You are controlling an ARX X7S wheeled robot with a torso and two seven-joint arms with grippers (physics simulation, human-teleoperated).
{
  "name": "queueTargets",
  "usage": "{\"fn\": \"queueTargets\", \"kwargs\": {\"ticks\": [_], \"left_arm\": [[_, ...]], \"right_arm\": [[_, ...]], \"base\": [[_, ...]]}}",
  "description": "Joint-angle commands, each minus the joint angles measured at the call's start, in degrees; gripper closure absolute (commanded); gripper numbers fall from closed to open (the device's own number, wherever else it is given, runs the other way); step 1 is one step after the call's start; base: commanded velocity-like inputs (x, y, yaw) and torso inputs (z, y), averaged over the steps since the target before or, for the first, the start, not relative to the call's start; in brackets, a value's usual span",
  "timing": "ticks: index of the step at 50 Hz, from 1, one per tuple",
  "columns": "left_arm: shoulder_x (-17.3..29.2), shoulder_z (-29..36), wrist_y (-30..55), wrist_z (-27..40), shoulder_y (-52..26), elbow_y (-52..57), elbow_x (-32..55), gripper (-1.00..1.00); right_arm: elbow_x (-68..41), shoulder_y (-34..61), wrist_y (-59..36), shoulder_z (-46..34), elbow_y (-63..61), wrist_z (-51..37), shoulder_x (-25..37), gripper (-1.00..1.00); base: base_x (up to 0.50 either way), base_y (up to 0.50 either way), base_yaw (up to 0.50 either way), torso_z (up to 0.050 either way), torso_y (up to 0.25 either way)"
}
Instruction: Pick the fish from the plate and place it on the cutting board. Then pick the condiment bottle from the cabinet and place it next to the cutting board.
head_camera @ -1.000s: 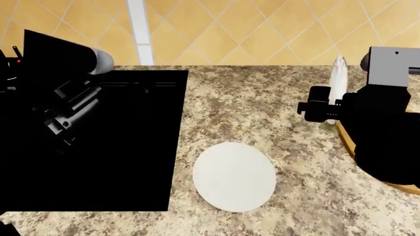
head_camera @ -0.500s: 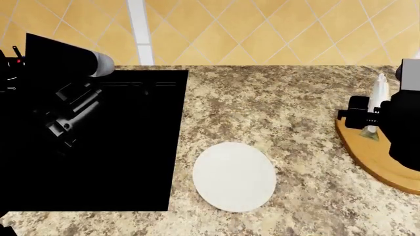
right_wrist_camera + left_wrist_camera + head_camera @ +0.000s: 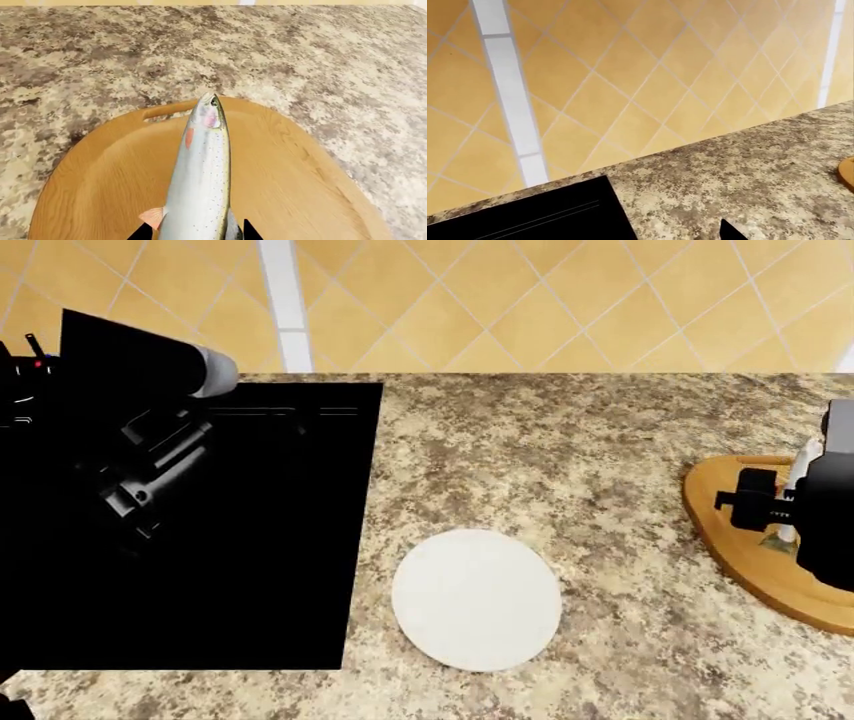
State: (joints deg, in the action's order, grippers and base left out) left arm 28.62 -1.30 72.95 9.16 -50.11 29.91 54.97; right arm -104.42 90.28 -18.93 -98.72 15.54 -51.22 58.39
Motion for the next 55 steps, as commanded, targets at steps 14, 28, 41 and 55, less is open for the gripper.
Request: {"fn": "queueTargets", "kwargs": {"ticks": [14, 28, 41, 55], "left_arm": [[0.36, 0.98, -0.85, 0.43, 0.12, -0.51, 0.34, -1.00], [0.64, 1.19, -1.53, 0.55, 0.45, -0.62, 0.61, -1.00], [0.85, 1.20, -2.00, 0.85, 0.87, -0.65, 0.98, -1.00], [0.65, -0.48, -1.37, 2.78, 1.20, 0.49, 2.98, -1.00]], "right_arm": [[1.08, -0.94, -0.79, 1.12, 5.45, -0.70, -2.41, 1.00], [-0.24, -1.40, -1.48, 1.34, 5.56, -2.70, -2.07, -1.00], [-0.16, -0.08, -2.37, 1.80, 3.12, -3.98, 0.38, -1.00], [-0.90, 4.21, 6.57, 9.10, -23.22, -2.19, 12.35, -1.00]], "base": [[0.00, 0.00, 0.00, 0.001, 0.001], [0.00, 0.00, 0.00, 0.000, 0.001], [0.00, 0.00, 0.00, 0.000, 0.000], [0.00, 0.00, 0.00, 0.000, 0.000]]}}
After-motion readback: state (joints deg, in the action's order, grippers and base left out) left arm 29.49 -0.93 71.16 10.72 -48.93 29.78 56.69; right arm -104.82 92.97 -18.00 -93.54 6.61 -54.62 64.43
